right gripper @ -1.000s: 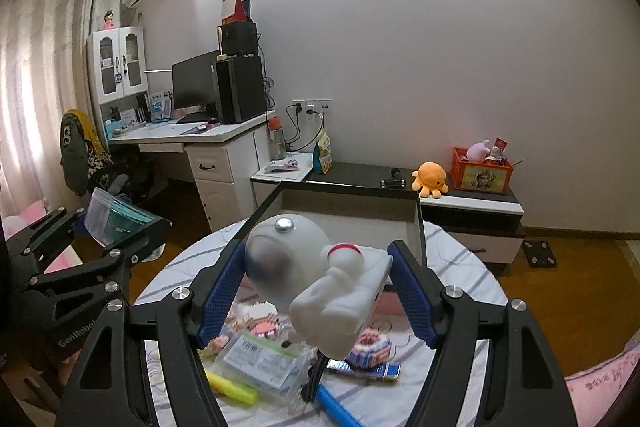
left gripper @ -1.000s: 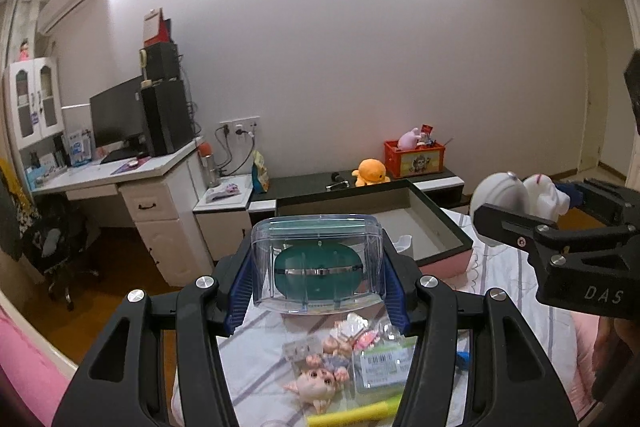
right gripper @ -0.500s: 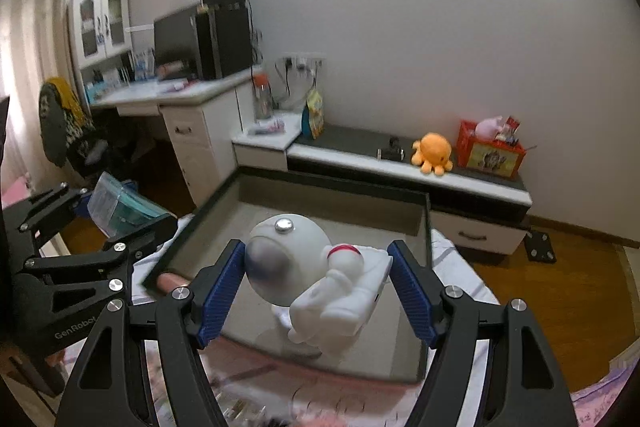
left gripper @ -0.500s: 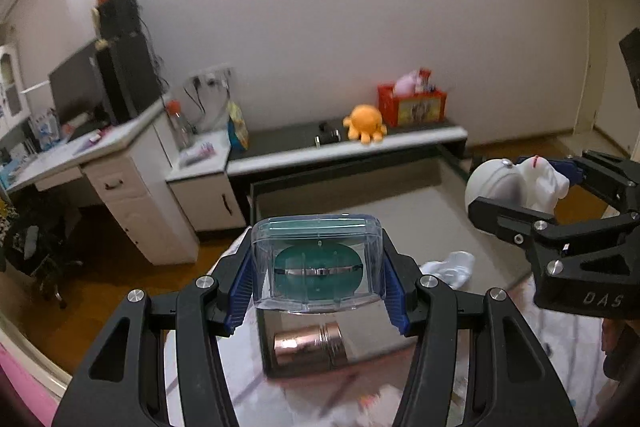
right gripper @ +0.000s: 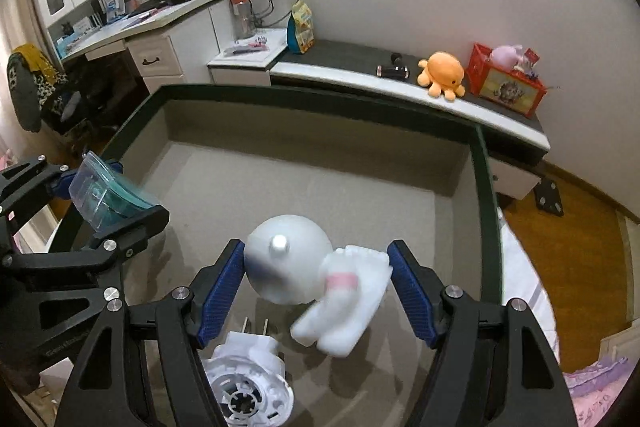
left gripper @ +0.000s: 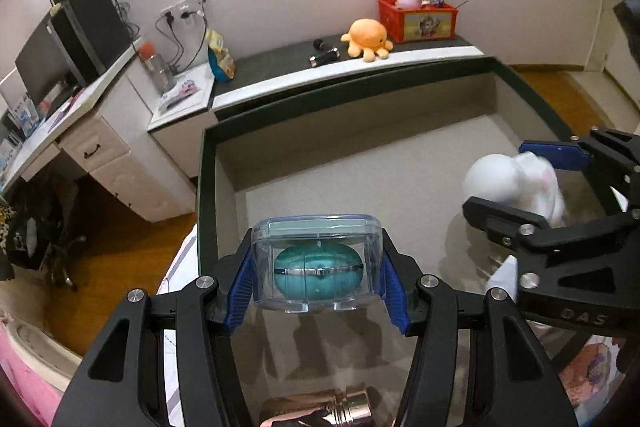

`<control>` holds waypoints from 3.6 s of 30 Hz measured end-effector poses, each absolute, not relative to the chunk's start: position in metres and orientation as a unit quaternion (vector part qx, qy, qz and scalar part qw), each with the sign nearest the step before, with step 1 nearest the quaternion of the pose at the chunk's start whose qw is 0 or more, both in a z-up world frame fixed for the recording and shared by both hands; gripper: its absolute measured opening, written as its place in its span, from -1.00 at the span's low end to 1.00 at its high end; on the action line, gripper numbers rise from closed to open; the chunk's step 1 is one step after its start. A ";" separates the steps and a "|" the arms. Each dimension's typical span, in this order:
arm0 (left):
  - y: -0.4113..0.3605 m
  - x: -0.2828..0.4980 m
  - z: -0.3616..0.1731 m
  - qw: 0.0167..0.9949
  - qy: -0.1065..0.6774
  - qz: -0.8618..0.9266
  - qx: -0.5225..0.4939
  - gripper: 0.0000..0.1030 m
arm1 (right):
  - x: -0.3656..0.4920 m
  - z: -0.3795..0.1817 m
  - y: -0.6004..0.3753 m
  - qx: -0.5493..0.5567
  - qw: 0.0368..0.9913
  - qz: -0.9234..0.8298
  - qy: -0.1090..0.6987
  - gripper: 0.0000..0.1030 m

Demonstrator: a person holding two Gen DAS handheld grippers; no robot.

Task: Organize rigid objects
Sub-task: 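Carry container and astronaut into the pink box and release both, then move both tools back toward the remaining items on the bed, then grasp the white charger with the left tool while the right tool grasps the pink pixel-block toy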

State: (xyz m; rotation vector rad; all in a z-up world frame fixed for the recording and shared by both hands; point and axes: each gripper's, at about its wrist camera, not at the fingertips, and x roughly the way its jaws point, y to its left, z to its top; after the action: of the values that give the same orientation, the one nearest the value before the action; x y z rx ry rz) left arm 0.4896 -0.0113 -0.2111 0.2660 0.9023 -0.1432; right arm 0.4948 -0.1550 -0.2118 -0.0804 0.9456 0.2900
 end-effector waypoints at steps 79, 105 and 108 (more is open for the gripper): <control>0.058 0.149 -0.178 0.960 0.281 0.000 0.015 1.00 | 0.157 -0.164 -0.190 0.011 0.962 0.042 0.268 1.00; 0.056 0.295 -0.224 0.927 0.376 0.001 -0.011 1.00 | 0.264 -0.211 -0.203 0.024 0.939 0.041 0.341 1.00; 0.060 0.306 -0.232 0.922 0.386 0.011 -0.006 1.00 | 0.273 -0.213 -0.202 0.024 0.937 0.045 0.345 1.00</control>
State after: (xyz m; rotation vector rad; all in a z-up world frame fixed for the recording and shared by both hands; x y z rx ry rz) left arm 0.3055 0.0597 -0.2319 -0.0127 0.7924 0.0227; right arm 0.2727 -0.2024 -0.2134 0.0489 0.7052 0.0930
